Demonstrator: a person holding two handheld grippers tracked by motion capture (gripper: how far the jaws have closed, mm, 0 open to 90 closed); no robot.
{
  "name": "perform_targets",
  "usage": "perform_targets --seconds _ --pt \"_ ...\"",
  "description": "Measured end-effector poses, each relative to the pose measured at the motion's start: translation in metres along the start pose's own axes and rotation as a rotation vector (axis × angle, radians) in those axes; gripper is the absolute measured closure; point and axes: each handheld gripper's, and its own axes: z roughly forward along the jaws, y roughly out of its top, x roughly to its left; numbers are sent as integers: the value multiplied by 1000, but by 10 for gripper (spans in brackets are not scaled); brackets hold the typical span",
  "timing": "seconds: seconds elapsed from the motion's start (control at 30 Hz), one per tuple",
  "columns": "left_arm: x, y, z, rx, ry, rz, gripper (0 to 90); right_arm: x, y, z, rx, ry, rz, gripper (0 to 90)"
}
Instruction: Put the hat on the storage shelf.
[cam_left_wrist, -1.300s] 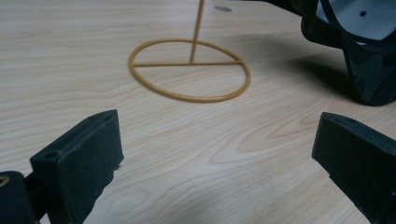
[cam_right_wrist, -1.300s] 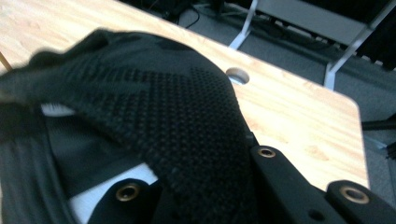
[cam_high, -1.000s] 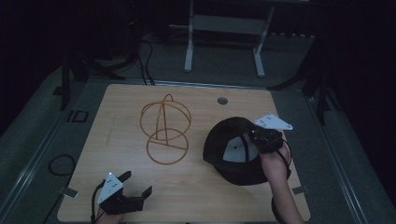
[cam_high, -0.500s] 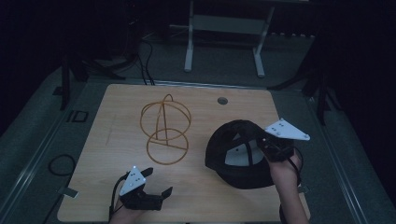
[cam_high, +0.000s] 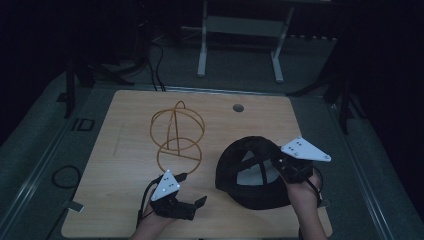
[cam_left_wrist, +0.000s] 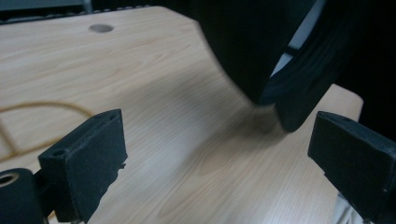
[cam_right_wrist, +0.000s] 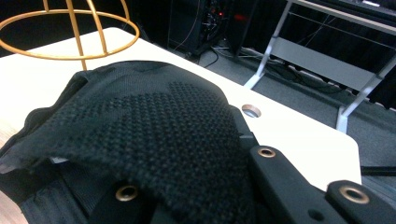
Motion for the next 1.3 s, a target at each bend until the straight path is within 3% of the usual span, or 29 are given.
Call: perform_targets --seconds 0.23,0.6,0.8,1.13,1.27,1.3 --pt "-8 18 18 -19 -46 9 57 7 0 -1 -11 18 -12 891" --pt "-11 29 33 -23 -65 15 76 15 3 -9 -41 60 -23 891" --pt "-13 36 36 -48 -70 17 151 20 2 -17 -71 105 -20 892" --pt "-16 47 37 -48 -56 35 350 23 -8 -27 -92 150 -11 891" --pt "-18 51 39 -44 -43 46 538 24 -11 -28 -94 153 -13 891" --pt "-19 52 40 -37 -22 44 583 25 -13 -29 -87 151 -13 891"
